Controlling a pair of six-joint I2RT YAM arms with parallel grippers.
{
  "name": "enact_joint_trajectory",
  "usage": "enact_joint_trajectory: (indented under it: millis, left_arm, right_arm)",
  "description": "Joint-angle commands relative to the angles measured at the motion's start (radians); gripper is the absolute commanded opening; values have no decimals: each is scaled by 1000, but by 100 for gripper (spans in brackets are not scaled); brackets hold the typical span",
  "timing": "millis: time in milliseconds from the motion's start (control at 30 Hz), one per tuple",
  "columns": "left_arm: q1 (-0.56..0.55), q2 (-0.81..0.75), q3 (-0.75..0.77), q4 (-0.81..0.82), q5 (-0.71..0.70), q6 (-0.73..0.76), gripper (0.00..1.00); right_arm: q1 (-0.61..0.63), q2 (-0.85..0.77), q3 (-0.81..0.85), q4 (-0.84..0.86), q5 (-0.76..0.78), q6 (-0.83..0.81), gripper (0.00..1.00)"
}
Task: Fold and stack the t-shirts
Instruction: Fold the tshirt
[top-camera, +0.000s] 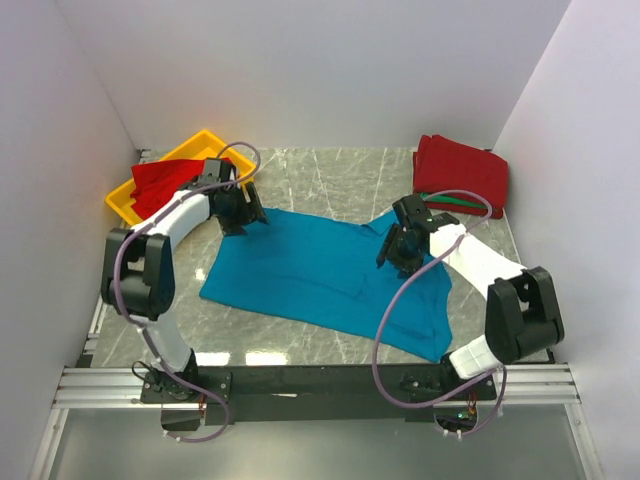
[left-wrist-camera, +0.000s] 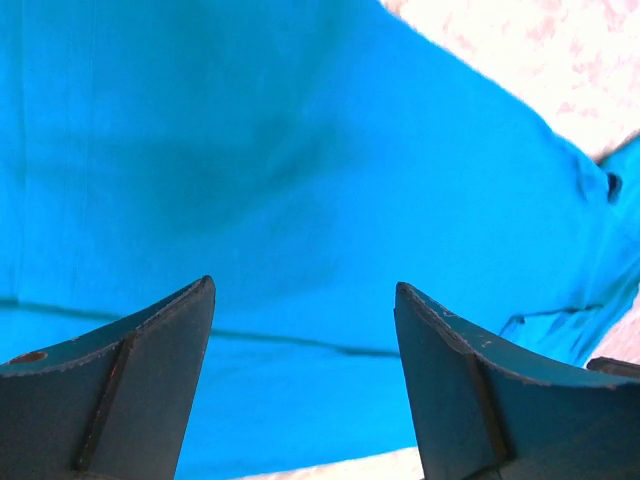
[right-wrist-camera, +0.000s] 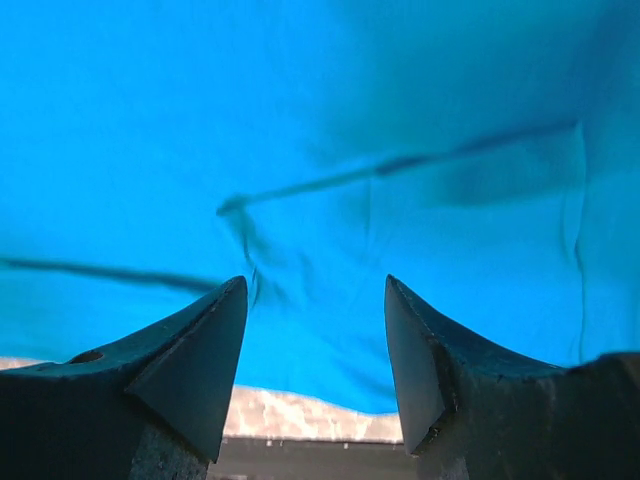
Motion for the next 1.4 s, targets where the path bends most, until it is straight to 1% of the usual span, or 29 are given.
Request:
enact_joint_trajectory:
  millis: [0, 100, 267, 500, 700, 900, 1000, 1100, 1167, 1267, 1300, 1367]
  left_arm:
    - [7, 70, 68, -8, -14, 43, 79]
    - [8, 111, 82, 9, -14, 65, 79]
    - [18, 138, 60, 28, -35, 88, 79]
    - [22, 110, -21, 46, -60, 67, 79]
    - [22, 78, -82, 42, -87, 53, 79]
    - [22, 35, -122, 69, -32, 40, 79]
    - [22, 30, -95, 54, -20, 34, 79]
    - [22, 38, -18, 19, -38, 34, 79]
    - [27, 55, 60, -1, -61, 37, 79]
    - [36, 99, 163, -41, -135, 47, 79]
    - [42, 113, 215, -52, -181, 53, 79]
    - [48, 153, 255, -77, -222, 59, 78]
  right_arm:
    - [-24, 66, 37, 35, 25, -43, 64]
    - [-44, 127, 51, 71, 54, -56, 64]
    - [-70, 189, 48, 96, 76, -66, 64]
    - [-119, 206, -24, 88, 94, -56, 64]
    - [-133, 198, -75, 73, 108, -43, 64]
    - [-134, 183, -118, 84, 102, -40, 64]
    - [-134, 181, -109, 79, 99, -48, 64]
    - [-136, 169, -78, 69, 90, -60, 64]
    - [-136, 155, -46, 56, 84, -68, 64]
    - [-134, 137, 2, 39, 73, -79, 64]
    - [-134, 134, 14, 35, 70, -82, 64]
    - [-136, 125, 49, 18, 65, -91, 63]
